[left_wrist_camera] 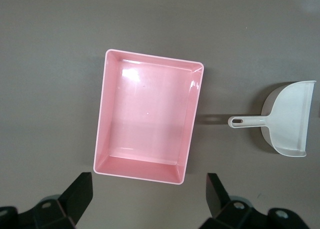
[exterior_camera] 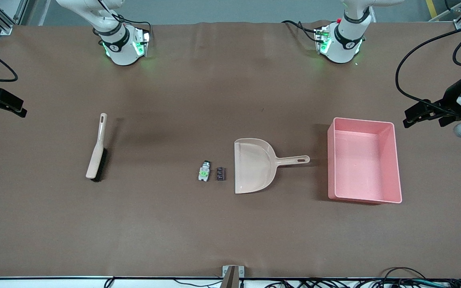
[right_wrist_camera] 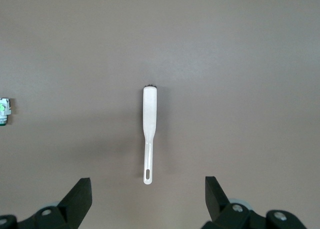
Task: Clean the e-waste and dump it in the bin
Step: 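Reach the right gripper to the brush while the left gripper reaches the dustpan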
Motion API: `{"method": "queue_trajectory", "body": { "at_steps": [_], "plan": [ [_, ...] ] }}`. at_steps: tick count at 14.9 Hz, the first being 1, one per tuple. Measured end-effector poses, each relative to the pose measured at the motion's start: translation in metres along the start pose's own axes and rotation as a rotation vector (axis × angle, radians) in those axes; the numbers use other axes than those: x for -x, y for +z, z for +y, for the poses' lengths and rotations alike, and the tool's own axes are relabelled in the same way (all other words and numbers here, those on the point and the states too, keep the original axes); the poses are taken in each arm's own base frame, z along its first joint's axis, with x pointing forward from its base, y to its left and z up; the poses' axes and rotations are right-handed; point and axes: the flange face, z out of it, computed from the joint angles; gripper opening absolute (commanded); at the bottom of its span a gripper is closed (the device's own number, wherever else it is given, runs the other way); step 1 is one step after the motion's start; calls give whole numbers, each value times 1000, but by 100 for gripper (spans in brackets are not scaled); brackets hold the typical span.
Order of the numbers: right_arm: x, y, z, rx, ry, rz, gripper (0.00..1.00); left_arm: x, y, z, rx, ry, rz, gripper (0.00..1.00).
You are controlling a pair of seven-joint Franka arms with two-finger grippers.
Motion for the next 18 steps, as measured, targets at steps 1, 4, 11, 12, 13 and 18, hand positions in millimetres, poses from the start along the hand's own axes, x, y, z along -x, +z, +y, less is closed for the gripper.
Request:
{"method": "queue_trajectory", "body": {
  "at_steps": [1, 4, 11, 12, 13, 18],
  "plan": [
    [-1, 1, 0, 0, 0, -3, 100, 0, 0, 0, 0, 0, 0, 100],
    [-6, 14, 1, 1, 3, -32, 100, 0, -1, -1, 0, 2, 1, 100],
    [-14, 48, 0, 4, 1, -101, 100, -5, 21, 16, 0, 361, -38, 100],
    [-15, 57, 0, 4, 0, -105, 100, -6, 31, 29, 3, 396, -52, 100],
    [-16, 68, -1, 4, 0, -107, 100, -7, 42, 43, 5, 436, -62, 100],
    [-18, 138, -2, 1, -2, -110, 100, -13, 102, 92, -47, 706, -107, 100]
  ]
}}
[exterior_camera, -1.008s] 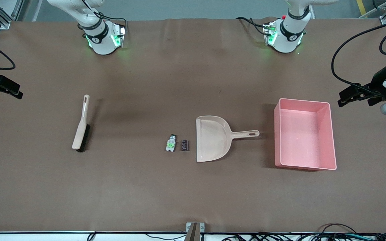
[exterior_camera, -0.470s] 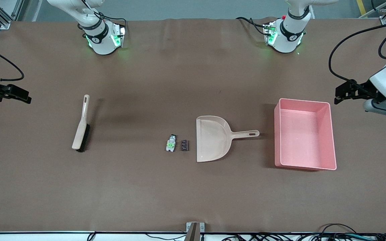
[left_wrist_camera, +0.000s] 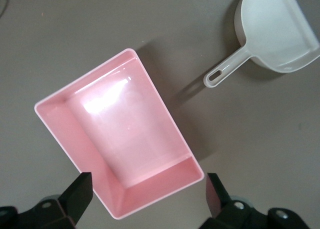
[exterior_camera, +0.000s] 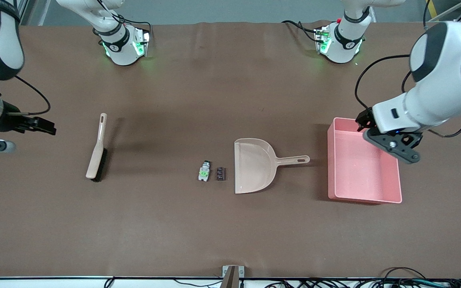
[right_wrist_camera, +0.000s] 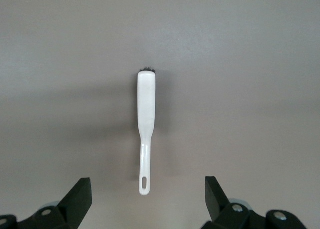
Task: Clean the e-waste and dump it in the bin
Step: 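Reach the right gripper to the brush while the left gripper reaches the dustpan, then grasp the brush handle with the right gripper while the left gripper grasps the dustpan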
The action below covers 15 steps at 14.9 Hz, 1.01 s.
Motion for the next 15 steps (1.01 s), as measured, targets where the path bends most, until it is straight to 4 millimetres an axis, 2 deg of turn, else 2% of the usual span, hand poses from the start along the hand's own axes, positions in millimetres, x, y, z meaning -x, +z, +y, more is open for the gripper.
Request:
{"method": "queue_trajectory", "body": {
  "at_steps": [3, 6, 11, 15],
  "plan": [
    [-1, 63, 0, -7, 3, 26, 100, -17, 25, 21, -61, 170, -19, 100],
    [8, 124, 3, -10, 9, 59, 100, -40, 65, 49, -106, 377, -5, 100],
    [21, 202, -2, -25, 20, 126, 100, -63, 130, 44, -112, 617, 25, 99],
    [17, 253, -5, -31, 30, 157, 100, -77, 158, 52, -111, 754, 42, 99]
  ]
}}
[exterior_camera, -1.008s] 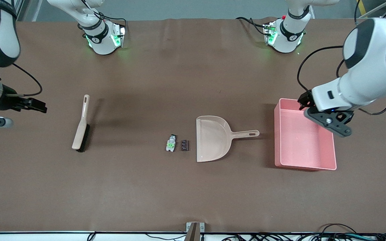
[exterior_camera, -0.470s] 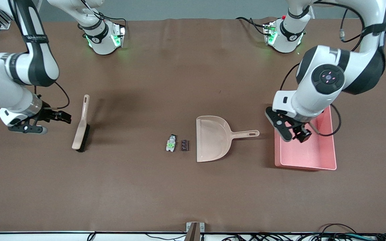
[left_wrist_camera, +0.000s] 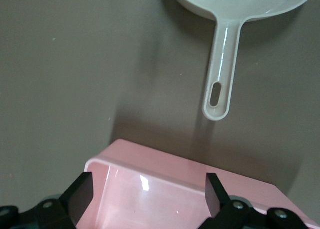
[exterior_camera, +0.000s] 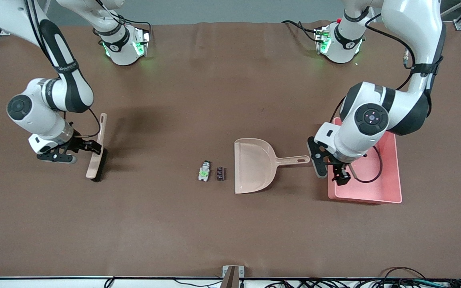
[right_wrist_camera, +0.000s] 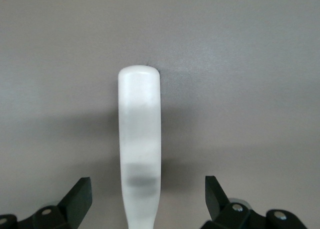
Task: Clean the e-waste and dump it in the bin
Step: 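Grasp the brush handle with the right gripper while the left gripper grasps the dustpan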
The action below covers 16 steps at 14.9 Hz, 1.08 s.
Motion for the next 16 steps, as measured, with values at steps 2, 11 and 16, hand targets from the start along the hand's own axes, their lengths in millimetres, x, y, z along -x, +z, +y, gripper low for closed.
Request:
{"method": "queue_trajectory", "body": {
  "at_steps": [2, 11, 16],
  "plan": [
    [2, 18, 0, 1, 1, 7, 99, -10, 13, 5, 16, 48, 3, 99],
    [6, 28, -6, -1, -6, -3, 65, -56, 53, 46, 61, 83, 18, 100],
    [8, 29, -7, -2, -5, -12, 35, -80, 70, 57, 44, 64, 41, 100]
  ]
}}
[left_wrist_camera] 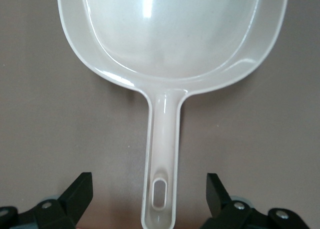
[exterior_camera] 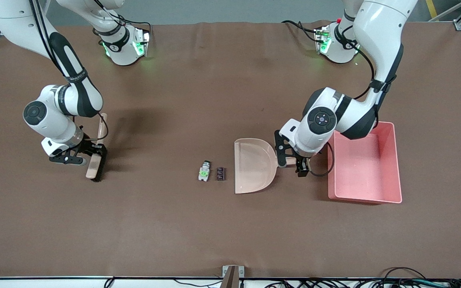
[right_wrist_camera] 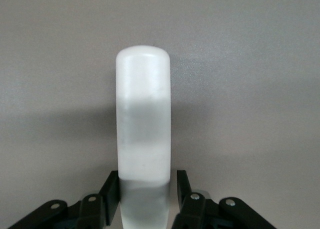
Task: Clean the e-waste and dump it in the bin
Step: 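Grasp the brush handle with the right gripper while the left gripper grasps the dustpan, then move the brush toward the switch and capacitor with the right gripper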
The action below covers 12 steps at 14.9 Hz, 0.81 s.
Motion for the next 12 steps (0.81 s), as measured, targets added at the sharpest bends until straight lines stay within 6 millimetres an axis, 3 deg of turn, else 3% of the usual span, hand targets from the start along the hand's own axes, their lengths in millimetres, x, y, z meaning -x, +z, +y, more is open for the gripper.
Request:
{"method": "queue_trajectory", "body": {
  "at_steps": [3, 7, 9, 12],
  "plan": [
    [0, 0, 0, -1, 1, -2, 24, -6, 5, 2, -22, -12, -17, 100],
    [0, 0, -4, -2, -6, -2, 16, -37, 14, 21, -62, -25, -65, 100],
    [0, -3, -16, -3, -28, -13, 14, -49, 22, 27, -70, -25, -63, 100],
    [-7, -16, -41, -9, -59, -25, 11, -50, 33, 27, -68, -23, -60, 100]
  ]
}}
